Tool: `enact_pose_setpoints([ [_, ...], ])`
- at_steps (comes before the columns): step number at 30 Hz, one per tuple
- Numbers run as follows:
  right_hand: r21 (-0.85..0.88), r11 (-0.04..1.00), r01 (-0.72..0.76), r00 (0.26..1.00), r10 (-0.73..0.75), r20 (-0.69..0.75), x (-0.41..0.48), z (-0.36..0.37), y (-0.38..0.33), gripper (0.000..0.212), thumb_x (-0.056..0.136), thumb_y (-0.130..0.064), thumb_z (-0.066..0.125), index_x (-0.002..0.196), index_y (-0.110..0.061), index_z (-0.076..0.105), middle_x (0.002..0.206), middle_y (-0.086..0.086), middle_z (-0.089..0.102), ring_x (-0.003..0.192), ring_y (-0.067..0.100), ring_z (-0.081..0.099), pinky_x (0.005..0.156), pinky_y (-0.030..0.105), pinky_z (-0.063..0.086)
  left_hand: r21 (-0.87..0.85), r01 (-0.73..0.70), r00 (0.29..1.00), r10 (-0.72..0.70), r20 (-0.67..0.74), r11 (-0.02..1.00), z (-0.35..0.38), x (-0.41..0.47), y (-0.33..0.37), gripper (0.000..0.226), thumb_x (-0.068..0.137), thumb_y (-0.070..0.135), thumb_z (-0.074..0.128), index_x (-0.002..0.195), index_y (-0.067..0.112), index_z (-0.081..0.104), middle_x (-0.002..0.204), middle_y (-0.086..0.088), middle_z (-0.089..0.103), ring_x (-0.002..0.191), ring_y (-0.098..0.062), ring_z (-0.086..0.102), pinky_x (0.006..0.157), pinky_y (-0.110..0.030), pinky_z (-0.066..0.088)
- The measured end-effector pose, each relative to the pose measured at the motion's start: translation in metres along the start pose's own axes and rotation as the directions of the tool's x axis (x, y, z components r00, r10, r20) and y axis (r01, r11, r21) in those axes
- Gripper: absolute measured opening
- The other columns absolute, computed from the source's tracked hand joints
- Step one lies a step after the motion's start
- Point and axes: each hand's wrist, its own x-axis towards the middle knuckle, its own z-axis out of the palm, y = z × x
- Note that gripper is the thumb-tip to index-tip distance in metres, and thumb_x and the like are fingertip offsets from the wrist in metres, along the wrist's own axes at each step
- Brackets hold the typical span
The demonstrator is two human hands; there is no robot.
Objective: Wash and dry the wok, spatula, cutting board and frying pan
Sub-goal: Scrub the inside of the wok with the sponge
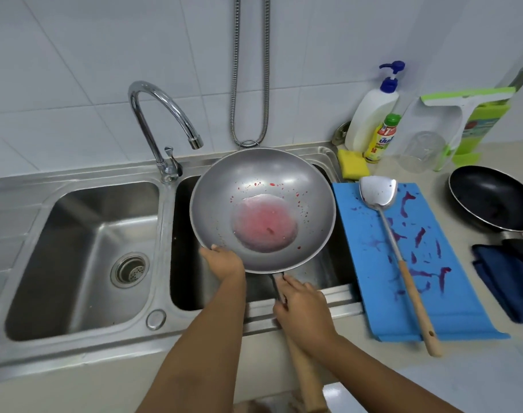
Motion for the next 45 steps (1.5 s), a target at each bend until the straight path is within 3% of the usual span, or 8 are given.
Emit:
enact_pose_setpoints([
  [4, 0.03, 0.997, 0.073, 0.997, -0.073, -0.032, 0.028, -0.038, 0.026, 0.054, 0.099, -0.039, 0.044, 0.15, -0.025, 0.035, 0.157, -0.006, 0.032, 0.14, 0.02, 0.031, 0.114, 0.04, 0.027, -0.056, 0.019, 0.989, -0.027, -0.147, 0.998, 0.014, 0.001, -0.005, 0.03, 0.106, 0.025, 0.029, 0.123, 0.003, 0.041, 0.124, -0.021, 0.057, 0.11, -0.037, 0.057, 0.095, -0.042, 0.046],
  [7, -0.005, 0.996, 0.085, 0.984, -0.085, -0.154, 0.081, -0.077, 0.057, 0.046, 0.097, -0.03, 0.049, 0.141, -0.017, 0.048, 0.144, 0.002, 0.048, 0.126, 0.028, 0.042, 0.103, 0.041, 0.038, -0.033, 0.028, 0.978, -0.035, -0.206, 0.999, 0.019, 0.003, -0.008, 0.029, 0.105, 0.025, 0.03, 0.121, 0.004, 0.042, 0.119, -0.023, 0.059, 0.106, -0.039, 0.059, 0.091, -0.045, 0.048],
  [13, -0.144, 0.985, -0.092, 0.939, 0.038, -0.341, 0.211, -0.16, 0.115, 0.04, 0.092, -0.027, 0.049, 0.128, -0.009, 0.054, 0.134, 0.013, 0.051, 0.118, 0.039, 0.043, 0.093, 0.045, 0.039, -0.031, 0.03, 0.962, -0.037, -0.272, 0.999, 0.025, 0.008, -0.012, 0.027, 0.105, 0.024, 0.032, 0.12, 0.004, 0.043, 0.121, -0.026, 0.057, 0.107, -0.042, 0.058, 0.089, -0.044, 0.046],
  [20, -0.3, 0.866, -0.399, 0.917, 0.373, -0.142, 0.29, -0.184, 0.16, 0.071, 0.088, -0.063, 0.046, 0.138, -0.013, 0.041, 0.144, 0.017, 0.041, 0.134, 0.037, 0.033, 0.108, 0.05, 0.027, -0.034, 0.026, 0.95, -0.035, -0.31, 0.999, 0.028, 0.014, -0.016, 0.026, 0.104, 0.024, 0.034, 0.119, 0.006, 0.044, 0.118, -0.024, 0.058, 0.105, -0.039, 0.059, 0.092, -0.047, 0.049],
  [29, -0.236, 0.911, -0.338, 0.918, 0.264, -0.295, 0.297, -0.177, 0.161, 0.053, 0.091, -0.049, 0.048, 0.134, -0.02, 0.041, 0.13, 0.021, 0.051, 0.121, 0.039, 0.046, 0.101, 0.047, 0.031, -0.02, 0.038, 0.958, -0.042, -0.282, 0.999, 0.026, 0.014, -0.017, 0.023, 0.104, 0.027, 0.034, 0.116, 0.01, 0.044, 0.102, -0.015, 0.057, 0.095, -0.034, 0.059, 0.089, -0.048, 0.052],
  [34, -0.2, 0.974, -0.108, 0.911, 0.017, -0.413, 0.277, -0.166, 0.125, 0.048, 0.089, -0.039, 0.051, 0.134, -0.023, 0.052, 0.134, 0.019, 0.048, 0.122, 0.038, 0.041, 0.099, 0.046, 0.031, -0.011, 0.04, 0.964, -0.041, -0.262, 0.999, 0.024, 0.011, -0.015, 0.024, 0.105, 0.026, 0.033, 0.116, 0.009, 0.044, 0.098, -0.011, 0.054, 0.089, -0.03, 0.057, 0.086, -0.044, 0.052],
  [38, -0.283, 0.949, 0.136, 0.951, -0.205, -0.229, 0.237, -0.118, 0.078, 0.049, 0.091, -0.041, 0.051, 0.138, -0.03, 0.05, 0.135, 0.015, 0.047, 0.121, 0.036, 0.042, 0.097, 0.043, 0.035, -0.013, 0.043, 0.969, -0.045, -0.241, 0.999, 0.016, 0.017, -0.013, 0.025, 0.104, 0.027, 0.034, 0.12, 0.012, 0.045, 0.104, -0.015, 0.059, 0.097, -0.034, 0.06, 0.089, -0.047, 0.053],
  [45, -0.201, 0.928, 0.314, 0.937, -0.268, 0.225, 0.17, -0.016, 0.021, 0.053, 0.095, -0.039, 0.046, 0.146, -0.046, 0.033, 0.151, 0.007, 0.028, 0.128, 0.035, 0.035, 0.106, 0.044, 0.033, 0.026, -0.001, 0.975, 0.007, -0.224, 1.0, -0.01, 0.042, -0.006, 0.035, 0.104, 0.025, 0.035, 0.136, 0.01, 0.042, 0.118, -0.021, 0.059, 0.106, -0.038, 0.059, 0.088, -0.041, 0.048],
])
